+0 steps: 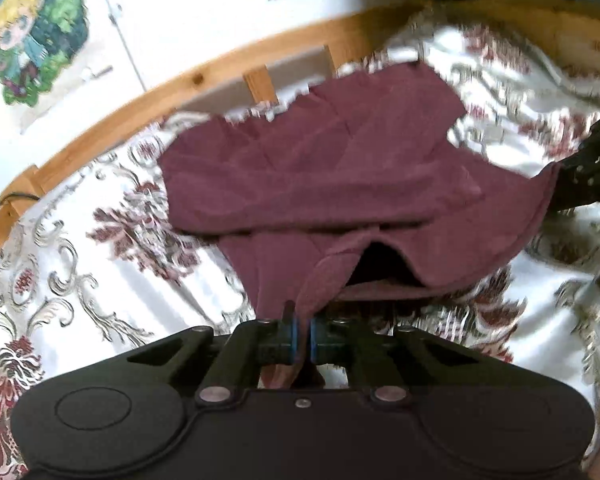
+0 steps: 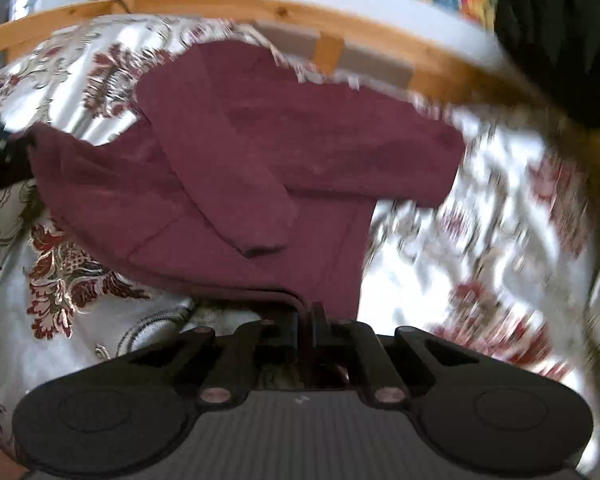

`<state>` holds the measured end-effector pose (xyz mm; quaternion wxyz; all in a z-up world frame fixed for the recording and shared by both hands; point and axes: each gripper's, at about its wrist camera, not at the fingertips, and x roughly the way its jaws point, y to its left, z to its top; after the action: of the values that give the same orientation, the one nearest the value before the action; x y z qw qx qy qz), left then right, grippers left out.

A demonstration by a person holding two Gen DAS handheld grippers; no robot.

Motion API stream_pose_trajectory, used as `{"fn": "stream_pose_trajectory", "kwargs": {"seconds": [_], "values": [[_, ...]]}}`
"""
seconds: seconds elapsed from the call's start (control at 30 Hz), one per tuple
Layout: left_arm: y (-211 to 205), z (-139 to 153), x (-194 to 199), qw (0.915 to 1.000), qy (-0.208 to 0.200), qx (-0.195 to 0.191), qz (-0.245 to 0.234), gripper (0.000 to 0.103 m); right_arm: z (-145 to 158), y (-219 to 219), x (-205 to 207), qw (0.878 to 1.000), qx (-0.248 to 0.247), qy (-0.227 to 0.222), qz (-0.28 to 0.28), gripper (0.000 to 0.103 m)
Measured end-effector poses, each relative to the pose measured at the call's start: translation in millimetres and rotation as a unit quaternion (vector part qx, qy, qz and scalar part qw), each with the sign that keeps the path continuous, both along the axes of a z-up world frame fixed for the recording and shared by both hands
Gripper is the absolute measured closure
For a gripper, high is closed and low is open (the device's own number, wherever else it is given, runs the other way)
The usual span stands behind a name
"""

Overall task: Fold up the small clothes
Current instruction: 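Close the left tool on the hem while the right tool closes beside it, then lift the hem with both tools and fold it over toward the collar, then open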

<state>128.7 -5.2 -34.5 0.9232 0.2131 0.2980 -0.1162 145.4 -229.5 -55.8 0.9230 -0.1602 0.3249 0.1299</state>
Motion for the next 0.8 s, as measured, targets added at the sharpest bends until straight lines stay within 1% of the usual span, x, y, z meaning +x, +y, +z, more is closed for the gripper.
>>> {"fn": "stream_pose_trajectory", "kwargs": {"seconds": [0.13, 0.23, 0.3, 0.4, 0.5, 0.57, 0.63, 0.7, 0.73, 0.8], "values": [[3, 26, -26, 0.9994, -0.026, -0.003, -0.022, 0.099, 31, -5, -32, 0.999, 0.010, -0.036, 0.006, 0.097], [5, 46, -52, 0.9985, -0.032, 0.004, -0.044, 0.099, 55, -13, -61, 0.998, 0.017, -0.057, 0.011, 0.097], [9, 58, -72, 0.9980, -0.030, 0.005, -0.055, 0.099, 71, -19, -83, 0.998, 0.019, -0.065, 0.018, 0.097], [19, 77, -104, 0.9973, -0.017, -0.007, -0.071, 0.099, 89, -27, -117, 0.998, 0.033, -0.050, 0.035, 0.097], [30, 95, -136, 0.9958, 0.013, -0.032, -0.084, 0.099, 105, -33, -153, 0.997, 0.040, -0.025, 0.054, 0.097], [33, 103, -153, 0.9944, 0.026, -0.044, -0.092, 0.098, 115, -39, -172, 0.996, 0.054, -0.008, 0.065, 0.097], [35, 106, -158, 0.9934, 0.037, -0.057, -0.092, 0.098, 122, -41, -182, 0.996, 0.062, -0.003, 0.068, 0.097], [36, 109, -149, 0.9925, 0.047, -0.079, -0.081, 0.098, 124, -41, -181, 0.996, 0.057, -0.011, 0.067, 0.097], [36, 110, -142, 0.9930, 0.043, -0.081, -0.074, 0.098, 124, -38, -178, 0.997, 0.050, -0.021, 0.063, 0.097], [33, 113, -123, 0.9954, 0.028, -0.070, -0.059, 0.098, 122, -33, -161, 0.997, 0.033, -0.048, 0.053, 0.097]]}}
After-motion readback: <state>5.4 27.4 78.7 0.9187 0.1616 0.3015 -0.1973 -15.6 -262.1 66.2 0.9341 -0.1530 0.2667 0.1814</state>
